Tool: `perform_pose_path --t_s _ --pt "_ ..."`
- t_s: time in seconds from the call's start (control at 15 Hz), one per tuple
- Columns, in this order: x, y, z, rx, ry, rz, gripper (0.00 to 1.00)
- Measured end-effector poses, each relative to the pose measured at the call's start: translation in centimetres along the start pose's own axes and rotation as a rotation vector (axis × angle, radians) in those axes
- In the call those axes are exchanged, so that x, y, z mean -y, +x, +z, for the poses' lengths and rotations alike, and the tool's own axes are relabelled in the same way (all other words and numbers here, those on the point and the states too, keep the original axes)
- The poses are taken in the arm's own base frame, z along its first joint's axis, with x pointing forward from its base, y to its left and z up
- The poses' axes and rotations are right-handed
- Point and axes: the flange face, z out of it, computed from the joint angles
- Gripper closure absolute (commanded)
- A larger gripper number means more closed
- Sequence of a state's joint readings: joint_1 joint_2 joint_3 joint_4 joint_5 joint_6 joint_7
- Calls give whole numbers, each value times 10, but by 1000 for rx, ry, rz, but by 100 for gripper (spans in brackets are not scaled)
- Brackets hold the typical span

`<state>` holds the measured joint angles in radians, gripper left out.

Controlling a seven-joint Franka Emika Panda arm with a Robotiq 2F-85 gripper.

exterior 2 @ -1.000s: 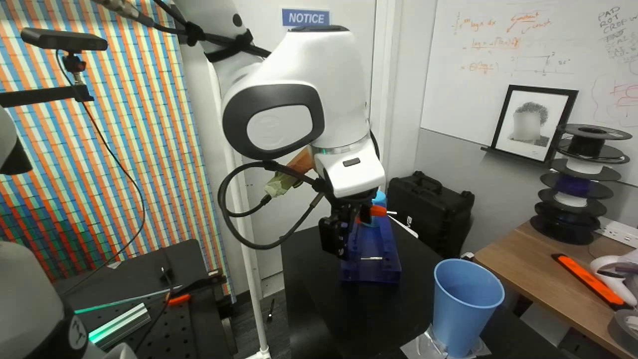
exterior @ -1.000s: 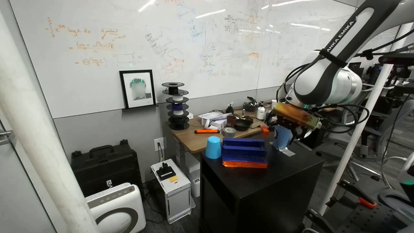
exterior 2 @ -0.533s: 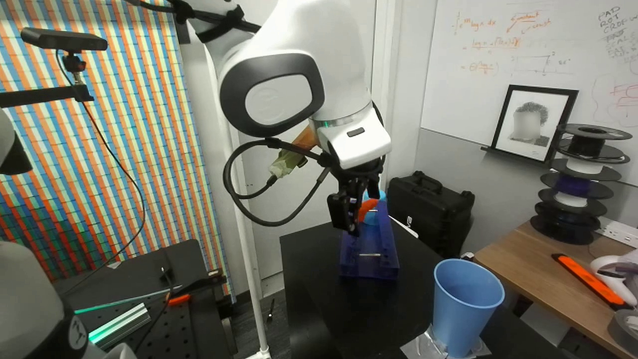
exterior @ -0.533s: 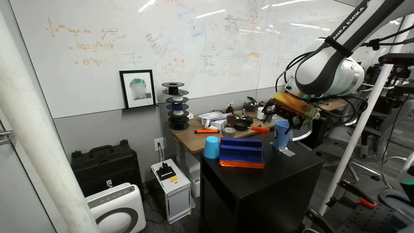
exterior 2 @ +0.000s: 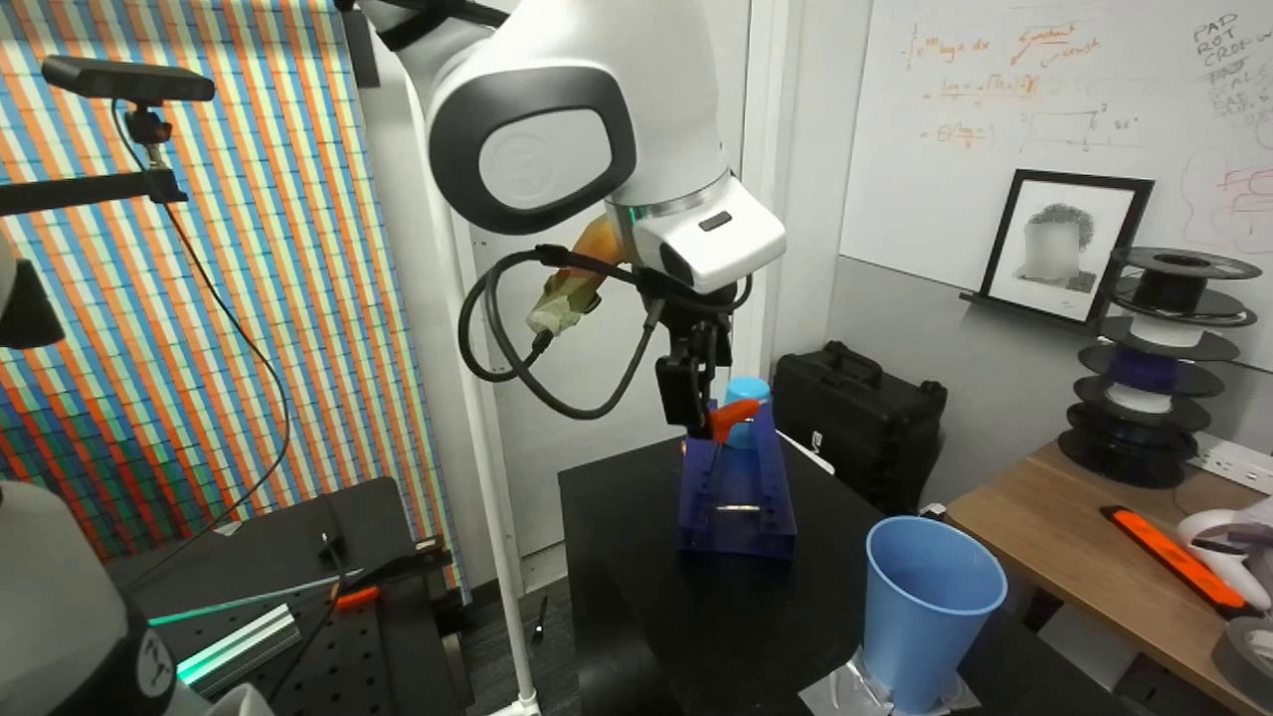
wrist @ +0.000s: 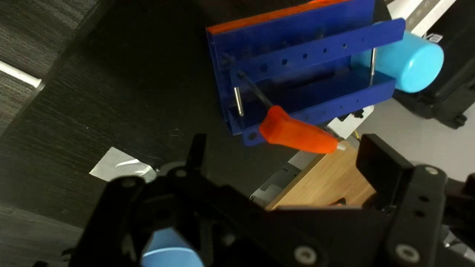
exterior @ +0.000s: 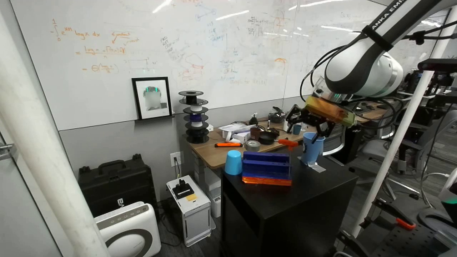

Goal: Remove the screwdriver from the object and put it in the cup

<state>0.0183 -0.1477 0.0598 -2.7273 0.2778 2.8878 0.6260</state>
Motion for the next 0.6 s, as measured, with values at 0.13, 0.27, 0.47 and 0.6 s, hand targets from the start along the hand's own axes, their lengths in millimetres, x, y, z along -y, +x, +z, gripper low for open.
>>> perform_pose_path --t_s 0.13,0.27,0.47,0.6 --pt "6 -6 3 49 -13 -81 0" --pt "9 -7 8 105 -35 -163 0" --pt "8 0 18 192 -74 -266 0" --pt "6 8 23 240 -108 -324 0"
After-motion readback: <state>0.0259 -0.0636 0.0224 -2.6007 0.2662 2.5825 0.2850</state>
